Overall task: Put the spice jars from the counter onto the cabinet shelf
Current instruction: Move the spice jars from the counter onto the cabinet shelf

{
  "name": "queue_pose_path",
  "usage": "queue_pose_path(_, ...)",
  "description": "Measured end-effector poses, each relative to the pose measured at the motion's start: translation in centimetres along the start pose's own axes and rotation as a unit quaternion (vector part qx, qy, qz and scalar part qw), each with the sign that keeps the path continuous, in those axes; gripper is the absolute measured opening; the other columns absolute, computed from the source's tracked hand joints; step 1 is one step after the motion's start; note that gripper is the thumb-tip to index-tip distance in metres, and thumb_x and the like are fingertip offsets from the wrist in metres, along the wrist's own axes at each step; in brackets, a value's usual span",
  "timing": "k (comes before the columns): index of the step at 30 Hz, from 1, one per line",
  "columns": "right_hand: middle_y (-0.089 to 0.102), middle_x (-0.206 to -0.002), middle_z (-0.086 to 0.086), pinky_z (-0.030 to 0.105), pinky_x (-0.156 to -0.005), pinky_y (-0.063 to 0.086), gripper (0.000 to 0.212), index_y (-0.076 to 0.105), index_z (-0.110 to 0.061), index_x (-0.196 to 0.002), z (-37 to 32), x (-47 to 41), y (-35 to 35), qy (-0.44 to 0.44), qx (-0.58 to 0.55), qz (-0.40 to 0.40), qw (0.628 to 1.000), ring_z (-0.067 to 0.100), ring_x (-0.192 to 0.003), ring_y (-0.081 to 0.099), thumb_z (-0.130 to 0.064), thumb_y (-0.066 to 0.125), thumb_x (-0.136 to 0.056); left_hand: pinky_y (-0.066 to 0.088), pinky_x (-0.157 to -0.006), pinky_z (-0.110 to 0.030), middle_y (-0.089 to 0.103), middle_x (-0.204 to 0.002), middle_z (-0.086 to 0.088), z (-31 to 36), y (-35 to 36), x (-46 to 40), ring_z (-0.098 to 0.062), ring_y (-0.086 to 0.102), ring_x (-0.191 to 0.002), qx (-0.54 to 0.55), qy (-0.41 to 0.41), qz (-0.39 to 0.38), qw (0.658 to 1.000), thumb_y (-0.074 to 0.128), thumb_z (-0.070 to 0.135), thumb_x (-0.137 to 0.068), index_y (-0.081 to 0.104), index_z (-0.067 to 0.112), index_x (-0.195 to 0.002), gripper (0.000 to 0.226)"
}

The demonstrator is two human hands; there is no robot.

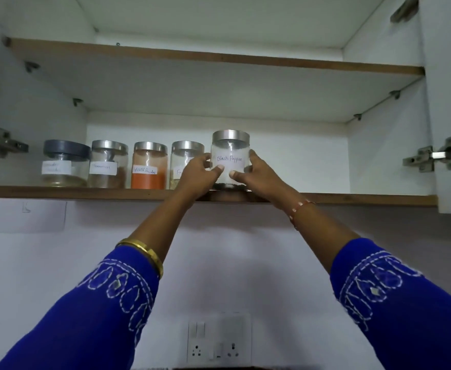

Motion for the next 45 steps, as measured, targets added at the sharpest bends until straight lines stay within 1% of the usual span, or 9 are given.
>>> queue_pose_path(9,0.048,-0.138,0.017,0.029,-0.095,0.041,0.054,0.04,0.002,-0.134,2.2,-3.4,-0.1,0.085,0.2,-0.03,0.976,0.03,-0.124,0.048,-0.012,0.063,-0.087,0.043,-0.086,-0.03,0.058,-0.121,-0.017,-1.2,1.3,-2.6,-0.028,0.054,-0.113,-0.196,-0.055,0.017,0.979,0.073,0.015,-0.076,0.058,0.005,-0.1,0.03)
queue_pose_path(12,0.048,-0.134,0.017,0.025,-0.076,0.042,0.062,0.031,0.004,-0.136,2.7,-4.1,-0.1,0.115,0.168,-0.02,0.979,0.026,-0.113,0.051,-0.012,0.064,-0.086,0.043,-0.084,-0.029,0.057,-0.118,-0.015,-1.4,1.4,-3.2,-0.028,0.054,-0.115,-0.178,-0.063,0.018,0.982,0.075,0.013,-0.075,0.052,-0.001,-0.117,0.05)
queue_pose_path(16,0.046,-0.074,0.008,0.022,-0.05,0.031,0.015,0.045,-0.006,-0.079,2.8,-4.1,-0.1,0.122,0.14,-0.006,0.983,0.019,-0.065,0.046,-0.009,0.058,-0.087,0.038,-0.087,-0.027,0.047,-0.135,-0.015,-1.6,1.2,-3.4,-0.027,0.046,-0.124,-0.165,-0.049,0.004,0.985,0.072,0.01,-0.076,0.039,0.005,-0.134,0.067)
queue_pose_path(21,0.031,-0.056,0.004,0.024,-0.057,0.031,0.041,0.031,-0.013,-0.053,2.9,-3.5,-0.5,0.128,0.124,-0.055,0.982,0.017,-0.052,0.031,0.001,0.051,-0.086,0.036,-0.106,-0.031,0.04,-0.145,-0.01,-1.8,1.3,-3.4,-0.025,0.042,-0.131,-0.191,-0.058,-0.069,0.978,0.061,0.013,-0.084,0.035,0.012,-0.141,0.063)
queue_pose_path(27,0.043,-0.062,0.009,0.026,-0.058,0.036,0.03,0.044,-0.008,-0.059,2.5,-3.0,-0.4,0.126,0.12,-0.049,0.984,0.019,-0.059,0.042,0.001,0.05,-0.087,0.037,-0.101,-0.029,0.047,-0.14,-0.011,-2.0,1.4,-3.4,-0.025,0.045,-0.128,-0.212,-0.047,-0.061,0.974,0.059,0.011,-0.083,0.038,0.01,-0.139,0.06)
queue_pose_path(29,0.063,-0.095,0.022,0.037,-0.08,0.05,0.016,0.061,0.008,-0.092,2.1,-2.4,-0.3,0.109,0.131,-0.034,0.985,0.033,-0.088,0.06,0.0,0.048,-0.088,0.038,-0.091,-0.025,0.058,-0.127,-0.009,-2.0,1.5,-3.0,-0.022,0.052,-0.119,-0.205,-0.016,-0.031,0.978,0.057,0.01,-0.083,0.043,0.011,-0.135,0.055)
queue_pose_path(34,0.049,-0.136,0.015,0.027,-0.099,0.036,0.046,0.04,-0.004,-0.137,1.3,1.3,-0.2,0.02,0.202,0.031,0.979,0.027,-0.125,0.046,-0.014,0.048,-0.093,0.039,-0.077,-0.019,0.06,-0.094,-0.001,-0.8,1.2,0.6,-0.013,0.055,-0.091,-0.122,0.084,0.095,0.984,0.047,0.007,-0.088,0.057,0.012,-0.119,0.033)
queue_pose_path(39,0.026,-0.151,0.018,0.035,-0.115,0.022,0.058,0.026,-0.004,-0.145,2.1,8.8,0.2,-0.052,0.342,0.034,0.938,0.031,-0.141,0.024,-0.023,0.049,-0.095,0.048,-0.086,-0.018,0.064,-0.112,-0.01,-1.0,1.3,6.4,-0.013,0.057,-0.098,-0.005,0.156,0.13,0.979,0.046,0.005,-0.089,0.06,0.004,-0.115,0.03)
queue_pose_path(45,0.019,-0.157,0.007,0.031,-0.117,0.016,0.06,0.022,-0.014,-0.148,6.5,20.3,-0.2,0.066,0.248,0.034,0.966,0.022,-0.146,0.015,-0.031,0.047,-0.096,0.044,-0.092,-0.013,0.064,-0.117,-0.01,-2.9,5.1,16.7,-0.011,0.056,-0.107,0.053,0.12,0.077,0.988,0.047,0.01,-0.09,0.059,0.004,-0.118,0.031)
Point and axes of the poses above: each hand's wrist, its own x-axis away from the middle knuckle, its own y-axis out of the palm, z = x × y, the point moved 3 cm from there along -x, towards the middle knuckle
